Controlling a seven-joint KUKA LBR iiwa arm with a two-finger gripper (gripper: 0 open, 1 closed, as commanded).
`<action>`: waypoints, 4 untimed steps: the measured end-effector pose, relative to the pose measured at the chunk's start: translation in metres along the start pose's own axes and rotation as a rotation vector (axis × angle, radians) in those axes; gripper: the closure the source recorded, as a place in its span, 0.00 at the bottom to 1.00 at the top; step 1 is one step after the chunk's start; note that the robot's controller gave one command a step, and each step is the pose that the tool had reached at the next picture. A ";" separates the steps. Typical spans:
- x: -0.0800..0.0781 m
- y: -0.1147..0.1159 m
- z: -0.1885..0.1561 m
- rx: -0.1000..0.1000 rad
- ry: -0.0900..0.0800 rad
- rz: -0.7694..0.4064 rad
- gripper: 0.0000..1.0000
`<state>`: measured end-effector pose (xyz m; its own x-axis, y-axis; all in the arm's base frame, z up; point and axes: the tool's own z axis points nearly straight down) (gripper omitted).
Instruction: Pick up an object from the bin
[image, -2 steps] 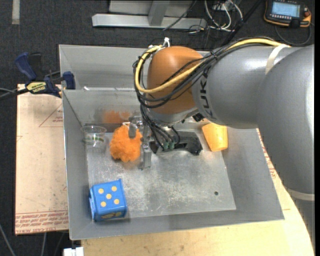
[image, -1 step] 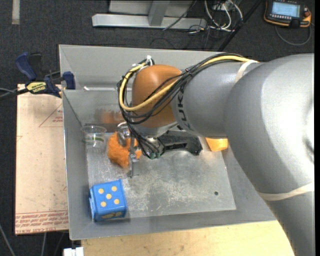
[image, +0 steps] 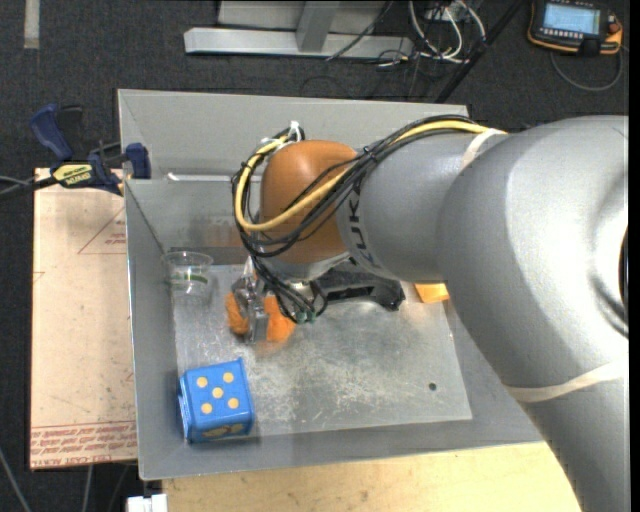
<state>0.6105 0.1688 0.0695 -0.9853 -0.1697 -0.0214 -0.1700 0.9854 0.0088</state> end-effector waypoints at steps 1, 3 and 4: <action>0.001 -0.002 -0.003 0.001 0.001 0.000 1.00; 0.003 -0.002 -0.029 0.002 0.010 0.001 1.00; 0.000 -0.001 -0.046 0.002 0.002 0.001 1.00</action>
Offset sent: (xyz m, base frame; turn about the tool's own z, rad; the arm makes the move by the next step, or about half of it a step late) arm 0.0000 0.0001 0.0880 0.0000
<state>0.6097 0.1668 0.1157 -0.9855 -0.1687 -0.0199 -0.1689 0.9856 0.0071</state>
